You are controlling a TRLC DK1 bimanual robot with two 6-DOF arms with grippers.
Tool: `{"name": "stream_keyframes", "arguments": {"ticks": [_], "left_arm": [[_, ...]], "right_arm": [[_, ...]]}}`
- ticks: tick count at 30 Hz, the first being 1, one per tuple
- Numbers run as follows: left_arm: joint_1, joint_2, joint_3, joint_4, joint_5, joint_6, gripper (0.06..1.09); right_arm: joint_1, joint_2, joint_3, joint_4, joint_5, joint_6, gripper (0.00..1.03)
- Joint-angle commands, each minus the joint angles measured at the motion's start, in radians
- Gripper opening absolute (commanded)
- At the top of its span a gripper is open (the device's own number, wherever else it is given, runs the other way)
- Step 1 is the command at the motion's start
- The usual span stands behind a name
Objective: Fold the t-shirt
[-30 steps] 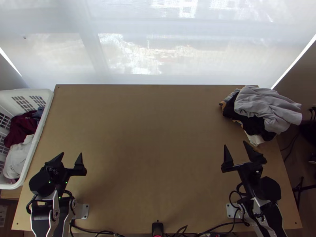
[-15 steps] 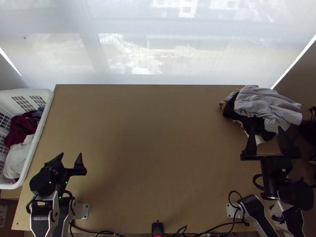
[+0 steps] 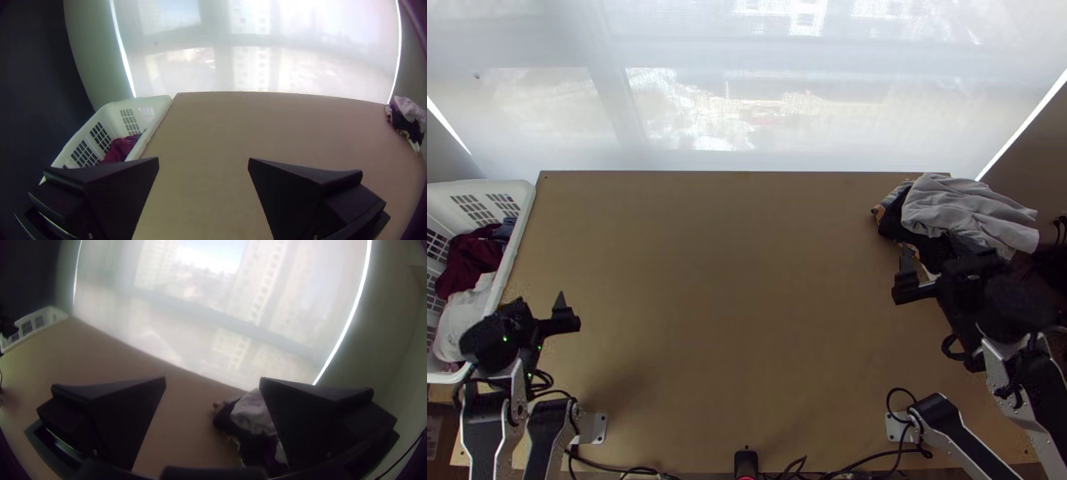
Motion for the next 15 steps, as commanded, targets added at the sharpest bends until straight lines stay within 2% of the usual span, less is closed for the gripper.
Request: {"name": "stream_keyframes", "arguments": {"ticks": [1, 4, 6, 10, 13, 15], "left_arm": [[0.129, 0.446, 0.399, -0.046, -0.011, -0.134, 1.04], [0.155, 0.546, 0.520, -0.034, -0.014, -0.209, 1.04], [0.206, 0.653, 0.612, -0.100, -0.014, -0.282, 1.04], [0.341, 0.878, 0.775, -0.273, -0.009, -0.403, 1.04], [0.454, 0.957, 0.806, -0.236, 0.061, -0.452, 1.04], [0.497, 1.004, 0.824, -0.202, 0.064, -0.444, 1.04]], "right_arm": [[0.031, 0.119, 0.089, -0.247, -0.029, -0.054, 0.98], [0.022, 0.190, 0.145, -0.289, 0.009, -0.085, 0.98], [-0.009, 0.279, 0.209, -0.365, 0.022, -0.056, 0.98], [-0.035, 0.373, 0.299, -0.442, 0.032, -0.062, 0.98], [-0.079, 0.382, 0.384, -0.448, 0.032, 0.019, 0.98], [-0.092, 0.365, 0.436, -0.427, 0.002, 0.075, 0.98]]}}
